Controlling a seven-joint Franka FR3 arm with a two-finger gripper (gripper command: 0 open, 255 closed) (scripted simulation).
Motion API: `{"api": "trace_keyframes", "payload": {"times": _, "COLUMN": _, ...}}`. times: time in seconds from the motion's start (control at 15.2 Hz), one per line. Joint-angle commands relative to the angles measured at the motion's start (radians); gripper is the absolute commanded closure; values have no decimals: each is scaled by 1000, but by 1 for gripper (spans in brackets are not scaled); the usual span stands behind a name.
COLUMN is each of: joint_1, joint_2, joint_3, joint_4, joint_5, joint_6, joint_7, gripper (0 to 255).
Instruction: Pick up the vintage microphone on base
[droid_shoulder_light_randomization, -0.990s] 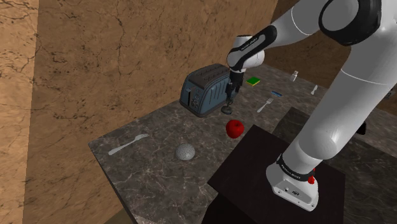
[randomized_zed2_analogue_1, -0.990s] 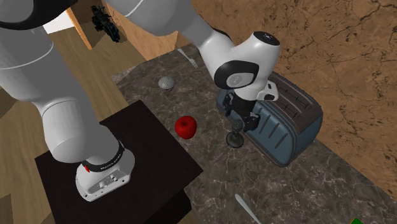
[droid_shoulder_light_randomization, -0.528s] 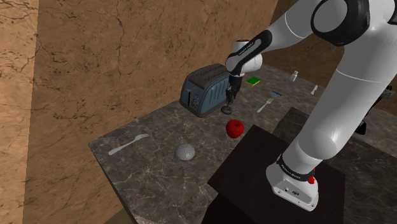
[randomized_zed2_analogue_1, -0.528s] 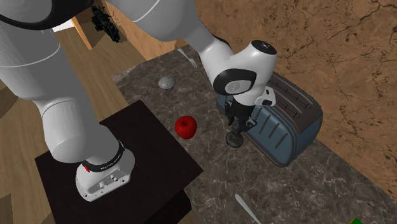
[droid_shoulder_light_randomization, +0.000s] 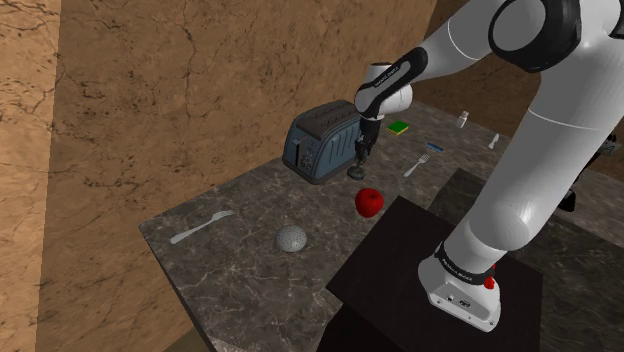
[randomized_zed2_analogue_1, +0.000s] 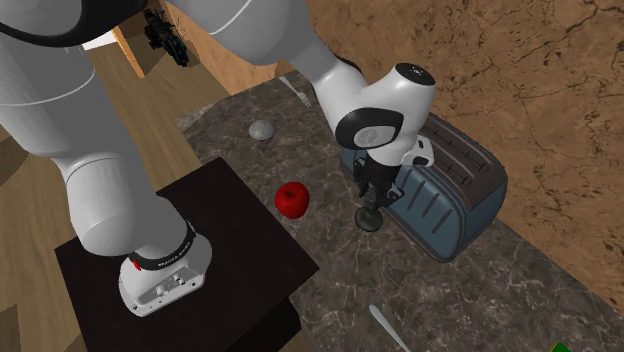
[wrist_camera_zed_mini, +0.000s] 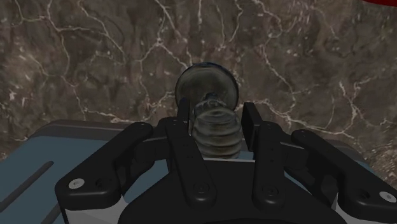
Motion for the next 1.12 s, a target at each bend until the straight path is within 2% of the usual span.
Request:
{"api": "trace_keyframes", "payload": {"times": 0.0, "joint_1": 1, "joint_2": -10, "joint_3": -1, "joint_4": 1, "joint_5": -4, "joint_6": -13, "joint_7": 3, "gripper": 255}}
{"api": "trace_keyframes", "payload": {"times": 0.92, "joint_1": 7, "joint_2": -148, "joint_3": -5, "joint_4": 58, "joint_5": -56, "joint_6": -202, "joint_7": 34, "gripper": 255}}
{"api": "trace_keyframes", "payload": {"times": 1.06, "joint_1": 7, "joint_2": -149, "joint_3": -5, "joint_4": 59, "joint_5": -57, "joint_6": -204, "joint_7": 35, "gripper": 255}}
